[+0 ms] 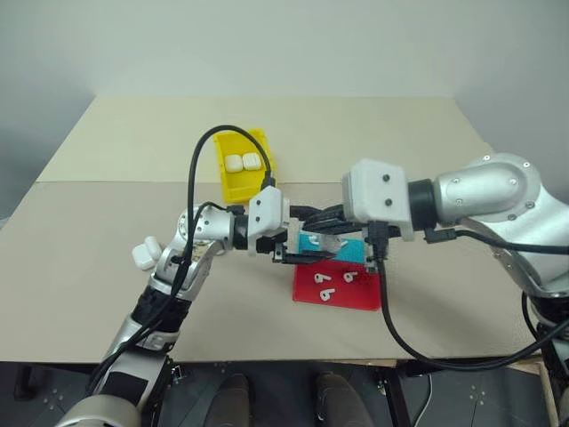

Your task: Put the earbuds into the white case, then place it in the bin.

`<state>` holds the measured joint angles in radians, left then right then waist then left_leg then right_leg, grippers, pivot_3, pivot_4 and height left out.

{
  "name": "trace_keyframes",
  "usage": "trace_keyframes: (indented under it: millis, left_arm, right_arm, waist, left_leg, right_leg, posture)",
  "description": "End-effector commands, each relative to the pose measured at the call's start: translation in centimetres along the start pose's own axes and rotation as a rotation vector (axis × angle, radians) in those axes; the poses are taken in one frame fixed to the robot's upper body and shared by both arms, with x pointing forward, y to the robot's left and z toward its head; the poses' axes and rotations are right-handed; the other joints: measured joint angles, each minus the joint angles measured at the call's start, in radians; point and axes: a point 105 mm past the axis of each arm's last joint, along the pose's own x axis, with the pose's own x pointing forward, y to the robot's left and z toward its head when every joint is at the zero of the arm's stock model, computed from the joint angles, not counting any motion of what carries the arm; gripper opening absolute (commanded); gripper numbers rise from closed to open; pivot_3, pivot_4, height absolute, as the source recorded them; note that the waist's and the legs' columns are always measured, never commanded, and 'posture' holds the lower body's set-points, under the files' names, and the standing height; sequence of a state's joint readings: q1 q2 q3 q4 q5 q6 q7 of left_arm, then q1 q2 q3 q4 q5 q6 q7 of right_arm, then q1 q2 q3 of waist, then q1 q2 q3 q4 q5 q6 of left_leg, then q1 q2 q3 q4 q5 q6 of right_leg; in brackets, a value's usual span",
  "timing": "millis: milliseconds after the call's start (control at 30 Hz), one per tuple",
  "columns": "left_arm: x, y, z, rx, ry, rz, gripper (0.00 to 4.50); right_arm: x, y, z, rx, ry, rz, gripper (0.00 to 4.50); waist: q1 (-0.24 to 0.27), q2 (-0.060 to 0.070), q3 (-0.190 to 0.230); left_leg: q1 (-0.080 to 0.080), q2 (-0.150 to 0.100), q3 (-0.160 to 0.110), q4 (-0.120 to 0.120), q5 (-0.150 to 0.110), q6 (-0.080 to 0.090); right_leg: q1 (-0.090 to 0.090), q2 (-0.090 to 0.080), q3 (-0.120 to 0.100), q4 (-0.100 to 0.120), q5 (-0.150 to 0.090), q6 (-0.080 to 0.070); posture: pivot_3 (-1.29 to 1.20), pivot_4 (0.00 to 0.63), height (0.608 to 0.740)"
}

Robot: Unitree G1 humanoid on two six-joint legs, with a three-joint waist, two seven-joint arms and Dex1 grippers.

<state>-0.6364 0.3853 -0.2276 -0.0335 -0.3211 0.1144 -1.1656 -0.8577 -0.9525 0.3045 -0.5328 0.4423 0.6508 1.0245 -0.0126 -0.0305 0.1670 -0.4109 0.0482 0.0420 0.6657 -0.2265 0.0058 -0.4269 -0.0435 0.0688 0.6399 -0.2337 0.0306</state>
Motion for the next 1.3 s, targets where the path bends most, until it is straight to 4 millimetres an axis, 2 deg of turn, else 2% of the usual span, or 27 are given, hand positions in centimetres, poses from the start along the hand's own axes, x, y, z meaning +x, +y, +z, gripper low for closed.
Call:
trace_keyframes:
  millis: [33, 200, 333, 400, 467, 500, 600, 733, 767, 833, 933, 1067, 1167, 1233, 1300]
  left_arm:
    - [-0.4, 0.3, 2.2, 0.062, -0.070, 0.026, 2.82]
    - [-0.7, 0.6, 2.0, 0.069, -0.076, 0.056, 2.82]
    - [-1.4, 1.7, 2.2, 0.063, -0.093, 0.148, 2.82]
    - [-1.8, 3.9, 2.6, 0.065, -0.119, 0.316, 2.82]
    - [-2.1, 5.9, 2.8, 0.106, -0.122, 0.468, 2.82]
    - [-2.2, 7.7, 2.9, 0.127, -0.095, 0.567, 2.82]
    - [-3.7, 13.5, 2.4, 0.068, -0.002, 0.931, 2.82]
    - [-5.2, 17.0, 0.6, 0.048, 0.118, 1.209, 2.82]
    - [-5.4, 17.7, -0.4, 0.001, 0.173, 1.256, 2.82]
    - [-5.5, 18.4, -2.1, -0.014, 0.264, 1.309, 2.82]
    - [-5.5, 18.4, -4.8, 0.012, 0.427, 1.320, 2.82]
    - [-5.7, 18.1, -6.5, -0.021, 0.498, 1.335, 2.82]
    - [-5.7, 17.9, -7.3, -0.087, 0.508, 1.322, 3.79]
    - [-5.7, 18.0, -7.1, -0.059, 0.505, 1.311, 4.42]
    - [-5.3, 18.0, -6.5, -0.022, 0.464, 1.285, 4.47]
  right_arm:
    - [-1.1, -0.6, 0.2, -0.033, 0.004, -0.042, 0.03]
    - [-2.6, -1.4, 2.9, -0.045, -0.141, -0.093, 0.03]
    - [-4.6, -2.7, 3.3, 0.004, -0.203, -0.217, 0.03]
    - [-6.0, -3.1, 2.5, 0.061, -0.220, -0.331, 0.03]
    - [-6.6, -2.7, 1.5, 0.106, -0.201, -0.394, 0.03]
    - [-6.5, -2.2, 0.6, 0.150, -0.195, -0.421, 0.03]
    - [-5.7, -0.3, -1.9, 0.284, -0.163, -0.467, 0.03]
    - [-4.2, 1.4, -3.8, 0.361, -0.106, -0.457, 0.03]
    - [-3.8, 1.7, -4.3, 0.371, -0.080, -0.448, 0.03]
    - [-3.3, 2.1, -5.2, 0.375, -0.037, -0.440, 0.03]
    - [-3.3, 1.7, -5.9, 0.411, -0.020, -0.467, 0.03]
    - [-3.4, 1.8, -6.4, 0.425, 0.005, -0.486, 0.03]
    - [-3.4, 2.0, -6.6, 0.430, 0.018, -0.486, 0.00]
    - [-3.3, 2.1, -6.7, 0.431, 0.024, -0.484, 0.00]
    - [-3.3, 2.3, -6.8, 0.430, 0.036, -0.480, 0.00]
  waist:
    - [-0.001, 0.000, 0.000]
    - [-0.002, 0.000, 0.000]
    - [-0.001, 0.000, 0.000]
    - [0.003, 0.000, 0.000]
    - [0.014, 0.000, 0.000]
    - [0.017, 0.000, 0.000]
    - [0.027, -0.001, 0.001]
    - [0.015, -0.001, 0.000]
    - [0.012, -0.001, 0.000]
    - [0.010, -0.001, 0.000]
    - [0.004, -0.001, 0.001]
    - [0.002, -0.001, 0.001]
    - [0.003, -0.001, 0.001]
    - [0.004, -0.001, 0.001]
    - [0.004, -0.001, 0.001]
  left_leg:
    - [0.000, 0.000, 0.000, 0.000, 0.000, 0.000]
    - [0.001, 0.000, 0.000, 0.000, 0.000, 0.000]
    - [0.002, 0.000, 0.000, 0.000, 0.000, 0.000]
    - [0.001, 0.000, 0.000, 0.001, 0.000, 0.000]
    - [0.001, 0.000, -0.001, 0.001, 0.000, 0.000]
    - [0.001, 0.000, -0.002, 0.002, 0.000, 0.000]
    - [0.000, -0.001, -0.003, 0.004, 0.000, 0.000]
    - [-0.001, -0.003, -0.003, 0.005, 0.000, 0.000]
    - [-0.001, -0.003, -0.003, 0.005, 0.000, 0.000]
    - [0.000, -0.003, -0.003, 0.005, 0.000, 0.000]
    - [0.000, -0.003, -0.003, 0.004, 0.000, 0.000]
    - [-0.004, -0.003, -0.003, 0.004, 0.000, 0.000]
    - [-0.005, -0.003, -0.003, 0.003, 0.000, 0.000]
    - [-0.005, -0.003, -0.003, 0.003, 0.000, 0.000]
    - [-0.005, -0.003, -0.003, 0.003, 0.000, 0.000]
  right_leg:
    - [0.000, 0.000, 0.000, 0.000, 0.000, 0.000]
    - [0.000, 0.000, 0.000, 0.002, 0.000, 0.000]
    - [0.001, 0.000, 0.000, 0.001, 0.000, 0.000]
    - [0.001, 0.000, 0.000, 0.001, 0.000, 0.000]
    - [0.002, 0.000, -0.001, 0.000, 0.000, 0.000]
    - [0.003, -0.001, -0.001, 0.000, 0.001, 0.001]
    - [0.003, -0.001, -0.002, 0.000, 0.002, 0.002]
    - [0.004, -0.001, 0.000, 0.000, 0.002, 0.004]
    - [0.003, -0.001, 0.000, -0.001, 0.002, 0.004]
    - [0.003, -0.001, 0.000, 0.000, 0.002, 0.004]
    - [0.003, -0.001, 0.000, 0.000, 0.002, 0.004]
    - [0.001, -0.001, -0.001, -0.002, 0.002, 0.004]
    - [0.000, -0.001, -0.001, -0.003, 0.002, 0.004]
    - [0.000, -0.001, -0.001, -0.004, 0.002, 0.004]
    - [0.001, -0.001, -0.001, -0.005, 0.003, 0.005]
  posture:
    - [0.00, 0.150, 0.740]
    - [0.00, 0.150, 0.740]
    - [0.00, 0.150, 0.740]
    - [0.00, 0.150, 0.740]
    - [0.00, 0.150, 0.740]
    - [0.00, 0.150, 0.740]
    - [0.00, 0.150, 0.740]
    - [0.00, 0.150, 0.740]
    - [0.00, 0.150, 0.740]
    - [0.00, 0.150, 0.740]
    - [0.00, 0.150, 0.740]
    - [0.00, 0.150, 0.740]
    - [0.00, 0.150, 0.740]
    - [0.00, 0.150, 0.740]
    - [0.00, 0.150, 0.740]
